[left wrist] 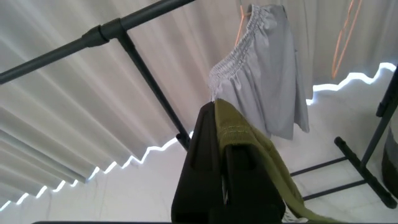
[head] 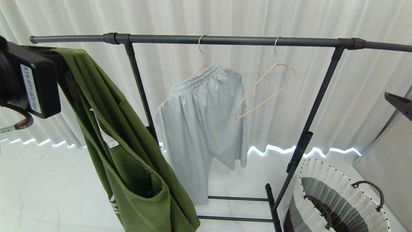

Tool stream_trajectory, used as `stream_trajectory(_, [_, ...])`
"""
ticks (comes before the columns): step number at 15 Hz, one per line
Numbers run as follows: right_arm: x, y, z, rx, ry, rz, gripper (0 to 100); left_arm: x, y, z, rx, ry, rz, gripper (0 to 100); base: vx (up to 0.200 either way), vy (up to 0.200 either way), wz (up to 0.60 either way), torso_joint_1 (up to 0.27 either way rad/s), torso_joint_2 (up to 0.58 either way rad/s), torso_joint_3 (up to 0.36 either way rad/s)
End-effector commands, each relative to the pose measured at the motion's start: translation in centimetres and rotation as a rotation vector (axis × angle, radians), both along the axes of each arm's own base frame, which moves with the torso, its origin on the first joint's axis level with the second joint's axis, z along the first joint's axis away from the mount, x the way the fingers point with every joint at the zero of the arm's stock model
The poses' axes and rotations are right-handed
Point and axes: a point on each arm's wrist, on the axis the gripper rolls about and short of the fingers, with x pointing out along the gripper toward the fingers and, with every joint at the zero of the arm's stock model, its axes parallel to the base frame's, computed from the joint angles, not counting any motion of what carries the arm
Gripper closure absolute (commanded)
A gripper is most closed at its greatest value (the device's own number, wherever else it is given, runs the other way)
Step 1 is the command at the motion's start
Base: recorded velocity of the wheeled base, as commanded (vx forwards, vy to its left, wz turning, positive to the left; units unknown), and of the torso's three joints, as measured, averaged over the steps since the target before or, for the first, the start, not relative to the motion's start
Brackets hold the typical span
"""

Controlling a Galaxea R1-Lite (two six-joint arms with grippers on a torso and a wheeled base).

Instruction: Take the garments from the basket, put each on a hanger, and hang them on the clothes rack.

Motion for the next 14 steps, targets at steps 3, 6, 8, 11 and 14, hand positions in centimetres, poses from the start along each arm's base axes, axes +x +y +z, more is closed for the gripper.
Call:
stream_trajectory(3, [-0.01, 0.0, -0.05, -0.001, 0.003, 0.001, 0, 0.07, 0.11, -0.03, 0.036, -0.007, 0.007, 100, 0.0, 0.2, 0.0, 0.002, 0.0, 0.004])
stream_trajectory(6, [0.08, 0.02, -0.05, -0.001, 0.004, 0.0, 0, 0.04, 0.13, -0.09, 0.035, -0.006, 0.006, 100, 0.0, 0.133, 0.0, 0.011, 0.0, -0.005])
stream_trajectory(8, [0.08, 0.02, -0.05, -0.001, 0.004, 0.0, 0, 0.02, 0.15, -0.15, 0.036, -0.005, 0.006, 100, 0.0, 0.0, 0.0, 0.0, 0.0, 0.0])
stream_trajectory(11, [0.0, 0.0, -0.28, -0.007, 0.043, -0.002, 0, -0.14, 0.32, -0.49, 0.043, 0.001, 0.004, 100, 0.0, 0.0, 0.0, 0.0, 0.0, 0.0])
stream_trajectory(14, [-0.06, -0.02, -0.37, -0.01, 0.058, -0.002, 0, -0.14, 0.32, -0.49, 0.042, 0.001, 0.004, 100, 0.067, 0.0, 0.0, 0.001, 0.0, 0.001])
